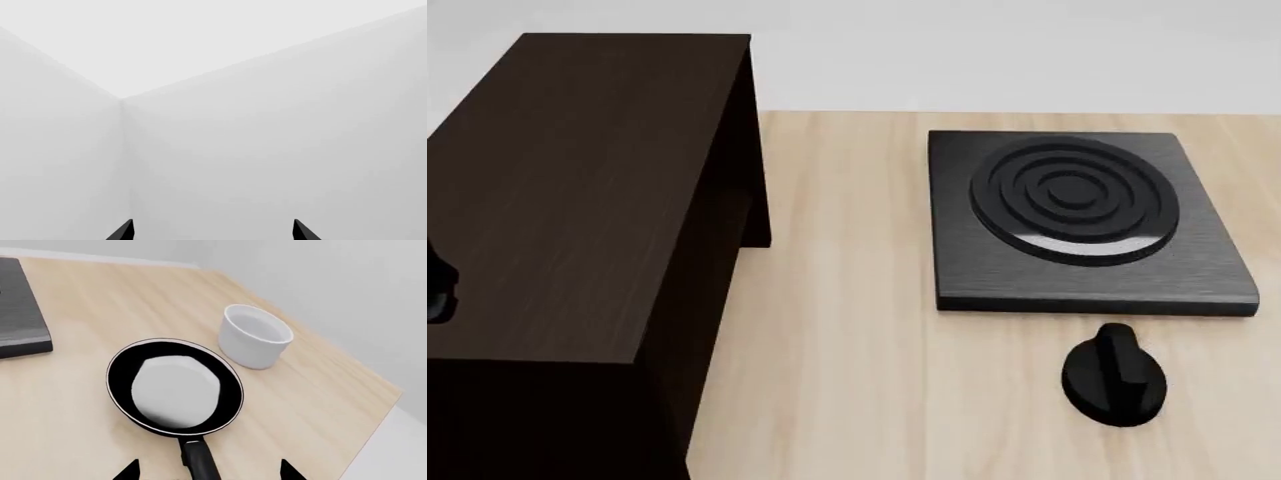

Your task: Put the frying pan under the cabinet shelf.

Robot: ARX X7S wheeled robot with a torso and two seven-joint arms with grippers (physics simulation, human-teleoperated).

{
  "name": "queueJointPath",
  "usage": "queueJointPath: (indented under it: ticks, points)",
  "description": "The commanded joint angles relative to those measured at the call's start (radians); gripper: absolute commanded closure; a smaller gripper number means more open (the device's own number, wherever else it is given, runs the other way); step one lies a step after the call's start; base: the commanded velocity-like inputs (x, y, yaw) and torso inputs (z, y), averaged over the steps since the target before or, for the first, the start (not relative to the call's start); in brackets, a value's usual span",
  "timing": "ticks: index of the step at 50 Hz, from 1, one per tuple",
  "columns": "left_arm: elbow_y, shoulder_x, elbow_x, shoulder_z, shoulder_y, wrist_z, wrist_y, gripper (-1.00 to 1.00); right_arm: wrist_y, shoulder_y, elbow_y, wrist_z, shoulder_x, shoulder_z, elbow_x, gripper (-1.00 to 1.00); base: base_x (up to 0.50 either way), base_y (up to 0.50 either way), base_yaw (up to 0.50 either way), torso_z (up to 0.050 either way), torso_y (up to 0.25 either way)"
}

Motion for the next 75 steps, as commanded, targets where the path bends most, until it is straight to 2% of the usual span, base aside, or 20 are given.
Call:
queueJointPath:
  ticks: [1,10,28,53,75]
  points:
    - [0.004,-0.003,0.001,0.011,-0.006,-0.006,-0.011,-1.0,0.041,0.066,0.059,-0.018,0.037,-0.066,0.015,-1.0,0.0,0.0,0.0,0.0,0.0]
    - [0.0,-0.003,0.004,0.023,-0.008,-0.012,-0.013,-1.0,0.141,0.123,0.048,-0.007,0.035,-0.098,0.044,-1.0,0.0,0.0,0.0,0.0,0.0]
    - [-0.013,-0.005,0.004,0.043,-0.014,-0.02,-0.011,-1.0,0.187,0.186,0.096,0.006,0.057,-0.154,0.044,-1.0,0.0,0.0,0.0,0.0,0.0]
    - [-0.037,-0.011,-0.007,0.045,-0.002,-0.029,0.017,-1.0,0.129,0.254,0.248,0.009,0.081,-0.248,0.006,-1.0,0.0,0.0,0.0,0.0,0.0]
    - [-0.031,-0.016,-0.004,0.061,-0.008,-0.041,0.002,-1.0,0.061,0.246,0.371,-0.001,0.091,-0.245,-0.016,-1.0,0.0,0.0,0.0,0.0,0.0]
